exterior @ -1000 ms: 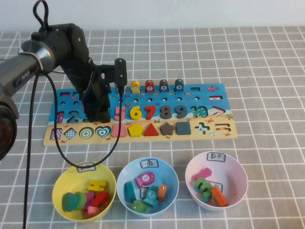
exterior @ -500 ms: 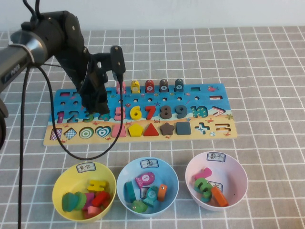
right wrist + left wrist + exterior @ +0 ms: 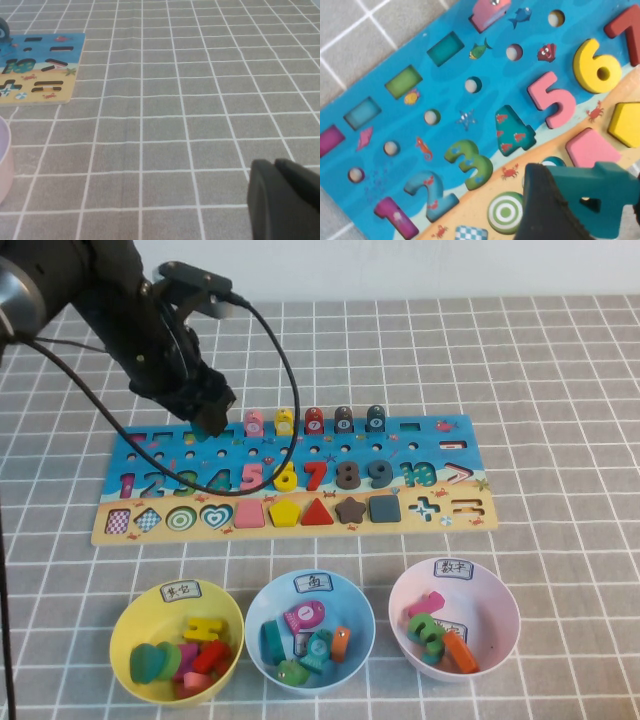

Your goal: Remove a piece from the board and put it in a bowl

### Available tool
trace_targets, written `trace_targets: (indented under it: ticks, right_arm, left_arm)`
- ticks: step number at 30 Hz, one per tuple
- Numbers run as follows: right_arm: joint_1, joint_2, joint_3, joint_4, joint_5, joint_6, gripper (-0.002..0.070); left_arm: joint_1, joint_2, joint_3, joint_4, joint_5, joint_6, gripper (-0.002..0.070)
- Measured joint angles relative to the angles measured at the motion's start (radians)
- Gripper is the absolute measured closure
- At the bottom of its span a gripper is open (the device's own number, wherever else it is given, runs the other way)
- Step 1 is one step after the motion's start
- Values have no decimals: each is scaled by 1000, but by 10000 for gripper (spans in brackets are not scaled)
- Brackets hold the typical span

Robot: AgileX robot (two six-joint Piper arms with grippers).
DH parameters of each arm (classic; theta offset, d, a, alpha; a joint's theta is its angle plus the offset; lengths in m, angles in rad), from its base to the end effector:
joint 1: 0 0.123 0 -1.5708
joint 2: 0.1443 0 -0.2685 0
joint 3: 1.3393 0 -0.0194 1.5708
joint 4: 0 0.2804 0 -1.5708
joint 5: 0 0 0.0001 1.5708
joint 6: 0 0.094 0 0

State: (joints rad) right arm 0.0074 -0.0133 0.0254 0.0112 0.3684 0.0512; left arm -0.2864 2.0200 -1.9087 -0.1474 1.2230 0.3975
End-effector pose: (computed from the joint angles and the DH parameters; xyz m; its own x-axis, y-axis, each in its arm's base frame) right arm 0.1019 0.0011 0.1712 -0.2892 0.0595 -0.9554 0.0066 0.9982 0.0601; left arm 0.4383 -0.1426 0.2700 -0.7446 0.5704 -0.3467 0.6120 0.7907 -0.0137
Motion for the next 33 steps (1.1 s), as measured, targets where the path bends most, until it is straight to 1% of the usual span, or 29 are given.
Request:
trace_targets:
  ticks: [7,12,19,23,26,30,33]
  right_arm:
    - [0,0,0,0,0,0,694]
    - [0,0,0,0,0,0,694]
    - [0,0,0,0,0,0,694]
    - [0,0,0,0,0,0,694]
    - [0,0,0,0,0,0,694]
    - [0,0,0,0,0,0,694]
    - [0,0,0,0,0,0,694]
  left_arm:
    - [0,-48,8,1,9,-73,360]
    - [0,-146,71,-2,9,-87,360]
    - [0,-346,289,-5,9,-95,360]
    - [0,-487,449,-7,9,-117,360]
    - [0,-596,565,-11,-21,-133,360]
    - [-2,-730,717,-56,-77,-141,360]
    - [-27,-814,823,-89,-130,-141,360]
